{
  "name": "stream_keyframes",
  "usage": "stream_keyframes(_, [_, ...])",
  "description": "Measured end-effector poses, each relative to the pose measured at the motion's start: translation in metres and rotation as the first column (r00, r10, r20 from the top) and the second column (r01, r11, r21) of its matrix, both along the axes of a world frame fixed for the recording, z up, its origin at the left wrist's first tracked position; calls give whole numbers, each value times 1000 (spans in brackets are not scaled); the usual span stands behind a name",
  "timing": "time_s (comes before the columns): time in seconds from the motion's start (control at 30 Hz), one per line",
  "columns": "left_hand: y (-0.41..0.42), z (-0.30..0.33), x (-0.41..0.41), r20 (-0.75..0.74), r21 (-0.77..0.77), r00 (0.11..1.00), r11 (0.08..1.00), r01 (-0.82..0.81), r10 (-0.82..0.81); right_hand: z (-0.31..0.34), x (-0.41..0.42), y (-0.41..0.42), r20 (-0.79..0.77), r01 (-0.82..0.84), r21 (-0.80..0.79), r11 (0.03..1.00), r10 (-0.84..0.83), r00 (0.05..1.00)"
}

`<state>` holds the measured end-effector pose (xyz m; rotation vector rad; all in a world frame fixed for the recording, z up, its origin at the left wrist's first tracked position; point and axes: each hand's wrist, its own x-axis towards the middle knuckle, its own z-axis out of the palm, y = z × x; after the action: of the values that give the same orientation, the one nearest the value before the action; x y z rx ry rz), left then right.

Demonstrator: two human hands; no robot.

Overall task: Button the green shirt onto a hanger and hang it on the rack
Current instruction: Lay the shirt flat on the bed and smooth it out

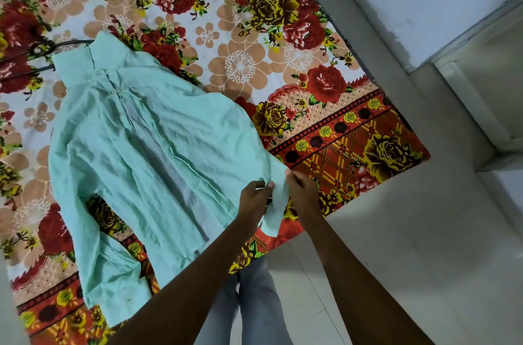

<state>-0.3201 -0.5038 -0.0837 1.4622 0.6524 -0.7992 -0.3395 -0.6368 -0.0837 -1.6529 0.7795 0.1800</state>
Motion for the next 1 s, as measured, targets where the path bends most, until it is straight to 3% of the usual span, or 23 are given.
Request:
stream_keyframes(0.1, [-9,3,-1,-19,-53,1000,999,10,-11,5,7,-1,-41,36,7,999,-35,999])
stream_keyframes(0.23, [-31,16,4,-28,-204,996,975,-87,83,5,9,-11,-70,-96,93,991,103,992])
stream_keyframes(0.37, [-53,25,17,-265,-395,941,866,-306,212,-2,9,-30,-55,-281,46,959,283,958])
stream_keyframes(0.43, [-52,18,26,-338,-416,918,842,-344,207,-7,3,-41,-82,-327,31,944,329,941])
stream_keyframes(0.57, [-38,6,37,-196,-260,980,962,-87,36,-2,2,-63,-51,-296,172,940,309,950])
stream_keyframes(0.63, [-32,-1,32,-54,-162,998,987,19,-28,-5,3,-72,-92,-248,137,959,262,961])
stream_keyframes(0.73, [-20,-19,25,130,122,969,973,197,-213,-14,4,-85,-135,-158,54,986,164,977])
stream_keyframes(0.77, [-17,-23,24,167,243,931,929,280,-324,-15,5,-88,-124,-148,35,988,151,981])
stream_keyframes(0.87, [-14,-29,23,144,567,733,663,489,-665,-15,11,-95,-89,-112,-72,991,105,990])
stream_keyframes(1.0, [-18,-34,26,131,715,562,471,516,-817,-15,23,-110,-19,-74,-216,974,71,997])
